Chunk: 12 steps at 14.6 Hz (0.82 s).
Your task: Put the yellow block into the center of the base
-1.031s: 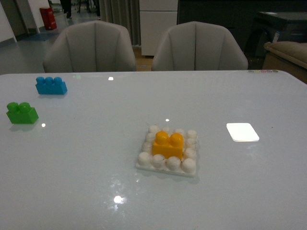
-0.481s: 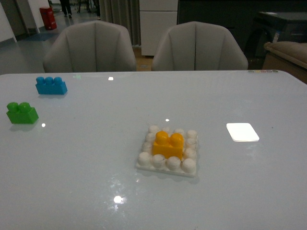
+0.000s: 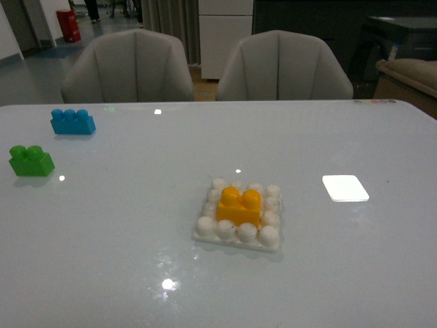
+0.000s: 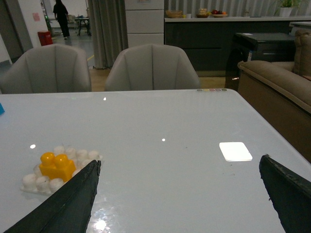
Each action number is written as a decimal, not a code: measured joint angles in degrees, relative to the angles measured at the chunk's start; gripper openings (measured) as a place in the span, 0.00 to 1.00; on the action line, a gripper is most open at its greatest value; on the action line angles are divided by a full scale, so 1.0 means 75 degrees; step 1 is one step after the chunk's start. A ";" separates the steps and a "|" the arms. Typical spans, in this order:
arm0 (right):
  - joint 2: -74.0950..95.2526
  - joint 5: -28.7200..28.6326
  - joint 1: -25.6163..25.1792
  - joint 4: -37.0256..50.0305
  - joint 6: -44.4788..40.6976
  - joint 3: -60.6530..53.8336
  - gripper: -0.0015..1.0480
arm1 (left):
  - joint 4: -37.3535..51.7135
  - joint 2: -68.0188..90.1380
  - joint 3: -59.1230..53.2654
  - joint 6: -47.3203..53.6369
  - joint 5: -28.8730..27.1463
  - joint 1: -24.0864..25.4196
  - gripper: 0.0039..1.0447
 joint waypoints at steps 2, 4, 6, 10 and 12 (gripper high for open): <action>0.0000 -0.0003 0.0000 0.0000 0.0000 0.0000 0.94 | 0.0032 0.0000 0.0000 0.0000 -0.0006 -0.0003 0.01; 0.0000 -0.0003 0.0000 0.0000 0.0000 0.0000 0.94 | 0.0032 0.0000 0.0000 0.0000 -0.0003 0.0000 0.01; 0.0000 -0.0003 0.0000 0.0000 0.0000 0.0000 0.94 | 0.0032 0.0000 -0.0003 -0.0003 -0.0003 0.0000 0.22; 0.0000 -0.0003 0.0000 -0.0003 0.0000 0.0000 0.94 | 0.0032 0.0000 0.0000 -0.0003 -0.0003 0.0000 0.69; 0.0000 -0.0003 0.0000 0.0000 0.0000 0.0000 0.94 | 0.0032 0.0000 0.0000 -0.0003 -0.0003 0.0000 0.91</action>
